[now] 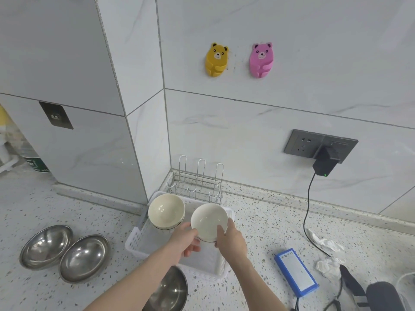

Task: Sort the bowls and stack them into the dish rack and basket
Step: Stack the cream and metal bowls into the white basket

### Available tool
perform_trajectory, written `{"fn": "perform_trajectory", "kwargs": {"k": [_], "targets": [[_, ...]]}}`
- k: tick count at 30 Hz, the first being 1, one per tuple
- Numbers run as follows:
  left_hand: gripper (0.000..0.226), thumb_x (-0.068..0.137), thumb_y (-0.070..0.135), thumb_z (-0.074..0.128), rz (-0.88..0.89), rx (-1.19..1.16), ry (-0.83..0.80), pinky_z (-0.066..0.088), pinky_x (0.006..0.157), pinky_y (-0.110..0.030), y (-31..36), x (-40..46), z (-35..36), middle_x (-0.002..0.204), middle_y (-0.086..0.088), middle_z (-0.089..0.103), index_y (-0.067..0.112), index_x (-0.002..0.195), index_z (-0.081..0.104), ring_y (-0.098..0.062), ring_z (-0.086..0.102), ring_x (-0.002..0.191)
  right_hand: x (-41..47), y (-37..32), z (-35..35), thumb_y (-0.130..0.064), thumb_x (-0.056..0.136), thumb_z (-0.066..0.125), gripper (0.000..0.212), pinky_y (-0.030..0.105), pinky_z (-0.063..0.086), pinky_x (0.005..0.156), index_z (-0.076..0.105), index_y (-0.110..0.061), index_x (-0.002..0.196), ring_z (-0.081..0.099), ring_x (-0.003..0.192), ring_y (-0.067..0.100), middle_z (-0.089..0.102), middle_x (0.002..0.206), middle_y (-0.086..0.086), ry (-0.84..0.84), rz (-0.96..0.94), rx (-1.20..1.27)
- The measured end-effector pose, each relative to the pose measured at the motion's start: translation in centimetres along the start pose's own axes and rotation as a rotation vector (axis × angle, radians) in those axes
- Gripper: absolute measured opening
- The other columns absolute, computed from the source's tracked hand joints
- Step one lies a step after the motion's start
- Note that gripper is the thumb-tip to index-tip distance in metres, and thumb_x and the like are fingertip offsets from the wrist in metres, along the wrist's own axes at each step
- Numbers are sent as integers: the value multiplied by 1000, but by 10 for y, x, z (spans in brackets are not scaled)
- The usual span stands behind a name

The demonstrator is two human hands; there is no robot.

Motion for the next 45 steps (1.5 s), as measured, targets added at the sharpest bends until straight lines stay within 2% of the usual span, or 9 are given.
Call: {"fn": "perform_trajectory", "kwargs": {"k": [5, 9, 11, 17, 23, 28, 33, 36, 45], "targets": [[28, 94, 15, 51, -18, -14, -53, 28, 38, -19, 0, -20, -6, 100, -16, 70, 15, 121, 47, -14, 61, 48, -19, -2, -9, -40, 102, 28, 56, 36, 48, 82, 18, -16, 152, 64, 102, 30, 69, 111, 14, 22, 45, 80], [28, 96, 15, 54, 47, -134, -126, 31, 36, -19, -7, -53, -33, 101, -13, 74, 20, 123, 46, -13, 55, 49, -54, -10, -11, -36, 101, 34, 43, 28, 42, 61, 35, -27, 143, 64, 79, 13, 72, 86, 0, 126, 16, 184], [23, 96, 19, 59, 78, -183, -133, 33, 37, -19, -14, -70, -57, 96, -11, 77, 16, 118, 54, -11, 54, 49, -70, -20, -4, -32, 100, 37, 35, 29, 45, 61, 45, -31, 134, 62, 72, 5, 71, 79, -3, 131, -29, 250], [13, 97, 16, 53, 220, -391, 130, 28, 34, -18, -47, -103, -174, 65, -4, 60, 6, 99, 62, -10, 40, 43, -106, -68, 36, -15, 96, 47, 24, 9, 41, 49, 66, -23, 107, 58, 52, -2, 71, 65, -1, 50, -128, 456], [22, 100, 22, 47, 154, -422, 383, 25, 31, -17, -103, -109, -289, 62, -4, 52, 7, 86, 56, -11, 36, 44, -137, -124, 131, -16, 95, 48, 25, 11, 40, 54, 69, -18, 110, 59, 56, -4, 72, 68, -2, -129, -90, 447], [22, 97, 26, 54, 11, -342, 397, 24, 33, -19, -141, -89, -346, 77, -7, 54, 5, 103, 58, -12, 37, 47, -156, -141, 205, -30, 93, 48, 36, 20, 45, 51, 55, -22, 127, 60, 58, 6, 73, 74, -4, -169, 88, 403], [41, 95, 30, 60, -52, -302, 362, 22, 35, -17, -155, -71, -374, 91, -12, 60, 12, 130, 50, -13, 36, 48, -162, -152, 244, -42, 94, 47, 58, 22, 49, 54, 32, -22, 147, 61, 65, 9, 71, 86, -3, -164, 196, 360], [56, 95, 33, 61, -90, -292, 335, 24, 36, -19, -154, -61, -381, 105, -17, 67, 22, 144, 36, -14, 39, 48, -160, -159, 257, -40, 94, 48, 66, 25, 47, 58, 22, -21, 152, 58, 67, 9, 70, 92, 2, -157, 254, 381], [53, 97, 7, 53, -46, -271, 225, 28, 34, -20, -146, -40, -389, 93, -24, 71, 23, 143, 33, -15, 43, 46, -151, -167, 274, -16, 93, 48, 63, 27, 46, 54, 25, -24, 151, 64, 73, 19, 67, 91, 2, -76, 336, 457]]}}
Point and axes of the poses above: each hand's wrist, its own x-axis towards the middle knuckle, its own z-axis out of the palm, y = z × x, the point moved 6 cm from there along x, towards the middle knuckle
